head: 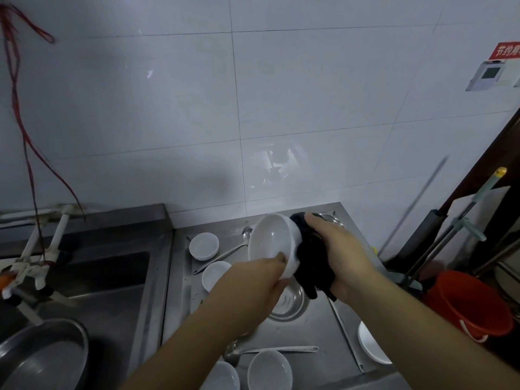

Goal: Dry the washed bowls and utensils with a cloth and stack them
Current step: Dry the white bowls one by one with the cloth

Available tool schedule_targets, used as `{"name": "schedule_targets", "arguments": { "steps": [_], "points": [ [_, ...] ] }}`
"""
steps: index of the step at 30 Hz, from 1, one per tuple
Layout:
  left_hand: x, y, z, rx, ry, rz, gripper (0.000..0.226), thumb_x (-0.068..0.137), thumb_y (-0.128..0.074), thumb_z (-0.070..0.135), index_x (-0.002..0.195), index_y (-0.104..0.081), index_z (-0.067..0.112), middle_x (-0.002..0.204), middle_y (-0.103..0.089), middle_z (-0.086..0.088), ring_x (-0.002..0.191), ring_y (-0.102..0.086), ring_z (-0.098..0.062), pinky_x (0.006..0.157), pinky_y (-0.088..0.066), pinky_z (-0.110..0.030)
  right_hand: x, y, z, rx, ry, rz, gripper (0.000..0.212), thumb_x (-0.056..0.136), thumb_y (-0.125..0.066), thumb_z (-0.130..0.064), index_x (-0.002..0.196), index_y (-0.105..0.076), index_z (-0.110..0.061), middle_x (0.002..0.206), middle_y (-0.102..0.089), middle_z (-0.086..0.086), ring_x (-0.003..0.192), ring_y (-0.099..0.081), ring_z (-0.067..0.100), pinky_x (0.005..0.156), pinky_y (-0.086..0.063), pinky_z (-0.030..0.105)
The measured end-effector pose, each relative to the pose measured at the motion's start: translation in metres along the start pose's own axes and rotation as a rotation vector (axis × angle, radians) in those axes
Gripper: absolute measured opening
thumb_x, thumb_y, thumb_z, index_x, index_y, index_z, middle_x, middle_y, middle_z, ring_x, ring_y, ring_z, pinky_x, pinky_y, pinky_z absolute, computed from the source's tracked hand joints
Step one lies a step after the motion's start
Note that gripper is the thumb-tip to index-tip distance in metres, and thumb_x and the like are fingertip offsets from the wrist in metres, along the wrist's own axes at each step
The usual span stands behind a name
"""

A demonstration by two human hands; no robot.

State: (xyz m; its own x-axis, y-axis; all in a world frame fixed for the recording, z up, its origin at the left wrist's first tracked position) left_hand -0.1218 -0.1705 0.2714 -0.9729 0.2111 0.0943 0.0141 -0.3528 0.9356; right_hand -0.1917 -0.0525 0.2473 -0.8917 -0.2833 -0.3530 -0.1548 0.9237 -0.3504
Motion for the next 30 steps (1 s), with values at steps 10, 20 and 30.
{"name": "schedule_targets", "arguments": {
  "steps": [10,20,30],
  "points": [
    [0.007,-0.028,0.011,0.235,-0.133,0.048,0.03,0.101,-0.051,0.039,0.127,-0.066,0.034,0.128,-0.072,0.01,0.115,-0.069,-0.017,0.106,-0.045,-0.036,0.012,0.036,0.037,0.072,-0.035,0.081,0.037,0.086,-0.084,-0.017,0.118,-0.072,-0.003,0.112,-0.074,0.028,0.1,-0.074,0.047,0.083,-0.064,0.054],
    [0.02,-0.097,-0.064,-1.046,0.657,0.144,0.032,0.108,-0.052,0.035,0.138,-0.061,0.03,0.131,-0.069,0.003,0.112,-0.069,-0.014,0.098,-0.06,-0.04,0.026,0.098,0.063,0.21,-0.141,0.148,0.048,0.092,-0.076,-0.028,0.131,-0.066,-0.003,0.115,-0.063,0.038,0.086,-0.065,0.044,0.046,-0.056,0.035],
    [0.069,-0.176,-0.022,-1.377,0.813,0.084,0.024,0.105,-0.056,0.009,0.121,-0.071,0.017,0.115,-0.076,-0.015,0.1,-0.078,-0.029,0.083,-0.065,-0.037,0.053,0.2,0.077,0.116,-0.224,0.315,0.03,0.096,-0.07,-0.004,0.124,-0.063,-0.001,0.056,-0.054,0.011,0.044,-0.045,0.021,0.053,-0.039,0.033]
  ]
}}
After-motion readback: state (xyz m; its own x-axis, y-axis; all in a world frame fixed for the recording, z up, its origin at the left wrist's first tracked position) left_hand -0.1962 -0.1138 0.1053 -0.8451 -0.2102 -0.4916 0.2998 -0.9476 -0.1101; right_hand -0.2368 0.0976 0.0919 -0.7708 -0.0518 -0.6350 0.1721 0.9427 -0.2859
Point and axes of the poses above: each hand's wrist, its own x-axis towards the middle knuckle, its own y-axis out of the back of the hand, z = x × y, the point moved 10 cm from there along x, towards the middle knuckle
